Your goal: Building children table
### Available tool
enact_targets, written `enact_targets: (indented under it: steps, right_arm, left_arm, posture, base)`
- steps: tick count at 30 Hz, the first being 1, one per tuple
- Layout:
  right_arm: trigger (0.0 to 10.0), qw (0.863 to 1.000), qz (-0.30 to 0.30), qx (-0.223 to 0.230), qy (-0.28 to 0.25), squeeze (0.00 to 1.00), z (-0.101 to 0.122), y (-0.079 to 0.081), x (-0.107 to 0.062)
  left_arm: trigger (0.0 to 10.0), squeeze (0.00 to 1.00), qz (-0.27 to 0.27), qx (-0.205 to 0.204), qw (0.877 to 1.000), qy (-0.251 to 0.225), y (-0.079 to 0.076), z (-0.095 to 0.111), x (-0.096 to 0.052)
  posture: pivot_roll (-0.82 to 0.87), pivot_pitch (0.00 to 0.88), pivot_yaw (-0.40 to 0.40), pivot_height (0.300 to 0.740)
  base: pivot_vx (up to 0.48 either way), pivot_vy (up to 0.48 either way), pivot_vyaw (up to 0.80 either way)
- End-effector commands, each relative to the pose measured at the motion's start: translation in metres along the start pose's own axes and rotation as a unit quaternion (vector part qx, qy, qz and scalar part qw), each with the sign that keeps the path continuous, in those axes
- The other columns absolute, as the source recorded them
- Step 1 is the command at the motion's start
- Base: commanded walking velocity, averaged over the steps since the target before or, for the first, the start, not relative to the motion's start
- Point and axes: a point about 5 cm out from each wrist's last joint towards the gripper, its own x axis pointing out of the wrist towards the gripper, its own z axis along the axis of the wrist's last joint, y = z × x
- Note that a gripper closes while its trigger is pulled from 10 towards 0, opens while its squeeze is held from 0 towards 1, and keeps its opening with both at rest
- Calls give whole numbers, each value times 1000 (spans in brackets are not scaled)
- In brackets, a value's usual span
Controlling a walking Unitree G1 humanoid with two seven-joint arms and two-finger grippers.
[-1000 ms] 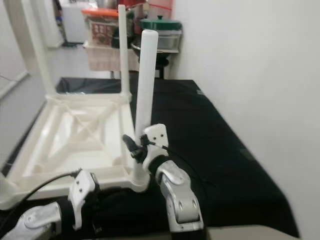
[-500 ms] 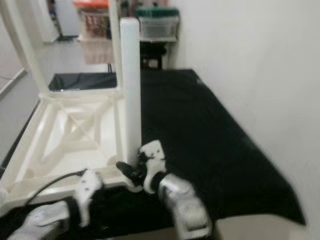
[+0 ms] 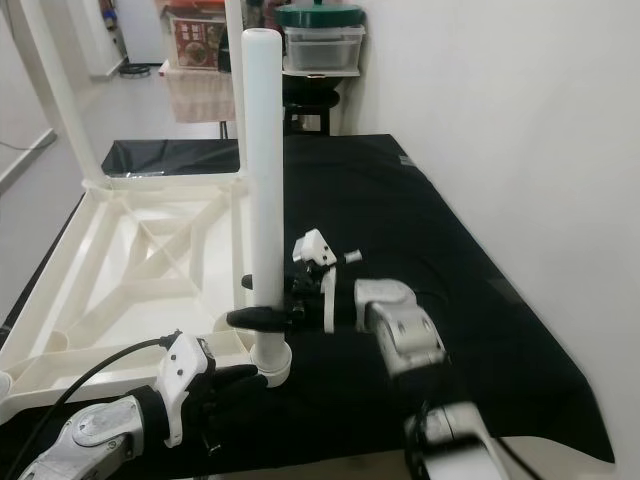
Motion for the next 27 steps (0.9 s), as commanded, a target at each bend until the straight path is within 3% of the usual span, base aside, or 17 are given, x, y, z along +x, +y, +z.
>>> enact_targets:
  steps: [1,14,17,18,19,20,22,23,25,26,27]
  right_arm:
    - [0,1000,2,2,-18,0,6,-6,-7]
    - [0,1000,21,0,-22,0,9,-7,-13]
    - [0,1000,2,-2,-23,0,1,-3,-13]
    - [0,998,-57,1,-13,0,-16,4,-9]
    - [0,998,-57,1,-13,0,-16,4,-9]
    - [0,947,-309,67,-63,0,-40,7,7]
    - [0,947,-309,67,-63,0,-40,7,7]
    - [0,933,-358,43,0,0,-59,31,32]
    - [0,933,-358,43,0,0,-59,31,32]
    - [0,910,-411,53,11,0,-67,35,34]
    - [0,910,-411,53,11,0,-67,35,34]
  left_arm:
    - [10000,0,0,3,1000,2,-1,-2,2]
    - [10000,0,3,4,1000,1,-1,-1,1]
    - [10000,0,3,4,1000,1,-1,-1,0]
    - [10000,0,2,3,1000,2,-2,-1,-1]
    - [10000,0,2,3,1000,2,-2,-1,-1]
    - [10000,0,1,-1,1000,3,-2,-1,-4]
    - [10000,0,1,-1,1000,3,-2,-1,-4]
    - [10000,0,-3,-2,1000,6,-2,-2,-5]
    - [10000,0,-3,-2,1000,6,-2,-2,-5]
    - [10000,0,-7,-3,1000,8,-3,-3,-5]
    - [10000,0,-7,-3,1000,8,-3,-3,-5]
  posture:
    - [100,0,-74,740]
    - [93,0,-67,740]
    - [84,0,-60,740]
    - [76,0,-59,740]
    - [76,0,-59,740]
    - [57,0,-44,740]
    - [57,0,-44,740]
    - [51,0,-33,740]
    - [51,0,-33,740]
    - [32,0,-19,740]
    - [32,0,-19,740]
  base:
    - [0,0,0]
    - [0,0,0]
    - [0,0,0]
    - [0,0,0]
    - [0,0,0]
    - [0,0,0]
    - [0,0,0]
    - [0,0,0]
    - [0,0,0]
    - [0,0,0]
    - [0,0,0]
